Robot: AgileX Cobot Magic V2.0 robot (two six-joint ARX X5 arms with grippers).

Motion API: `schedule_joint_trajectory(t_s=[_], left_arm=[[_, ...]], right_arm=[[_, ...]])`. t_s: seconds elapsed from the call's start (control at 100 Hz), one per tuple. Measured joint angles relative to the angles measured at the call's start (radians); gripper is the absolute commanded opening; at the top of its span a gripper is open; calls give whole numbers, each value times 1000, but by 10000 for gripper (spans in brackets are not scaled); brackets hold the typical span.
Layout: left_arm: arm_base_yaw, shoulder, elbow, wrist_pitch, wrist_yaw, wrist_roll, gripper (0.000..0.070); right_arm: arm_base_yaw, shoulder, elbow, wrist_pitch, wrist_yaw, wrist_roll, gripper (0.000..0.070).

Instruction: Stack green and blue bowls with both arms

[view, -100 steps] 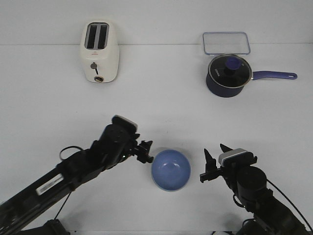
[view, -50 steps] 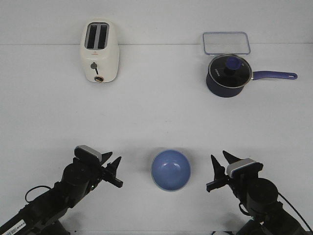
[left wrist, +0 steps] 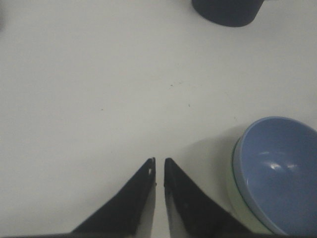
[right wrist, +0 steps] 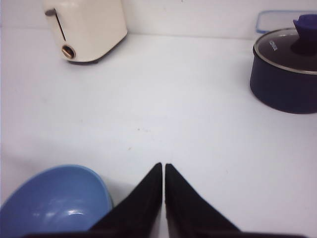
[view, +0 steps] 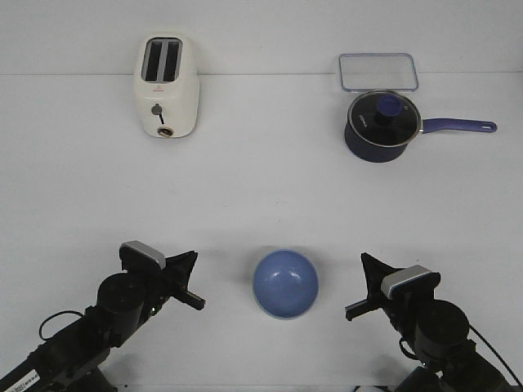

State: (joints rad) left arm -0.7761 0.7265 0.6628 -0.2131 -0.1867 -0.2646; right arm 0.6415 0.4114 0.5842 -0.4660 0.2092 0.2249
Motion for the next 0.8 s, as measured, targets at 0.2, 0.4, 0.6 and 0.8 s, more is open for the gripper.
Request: schedule_joint_trajectory(t_s=[0.2,0.4,0.6,0.8], left_arm=[[0,0,0,84,0,0,15],[13,-17,0,112,-9,36,14],[230,-195,-111,173,-10,149,14],[564,-470,-396,267,-11,199,15]], right_arm=[[0,0,0,0,0,0,10],[0,0,0,0,0,0,10],[0,0,0,0,0,0,10],[0,0,0,0,0,0,10]])
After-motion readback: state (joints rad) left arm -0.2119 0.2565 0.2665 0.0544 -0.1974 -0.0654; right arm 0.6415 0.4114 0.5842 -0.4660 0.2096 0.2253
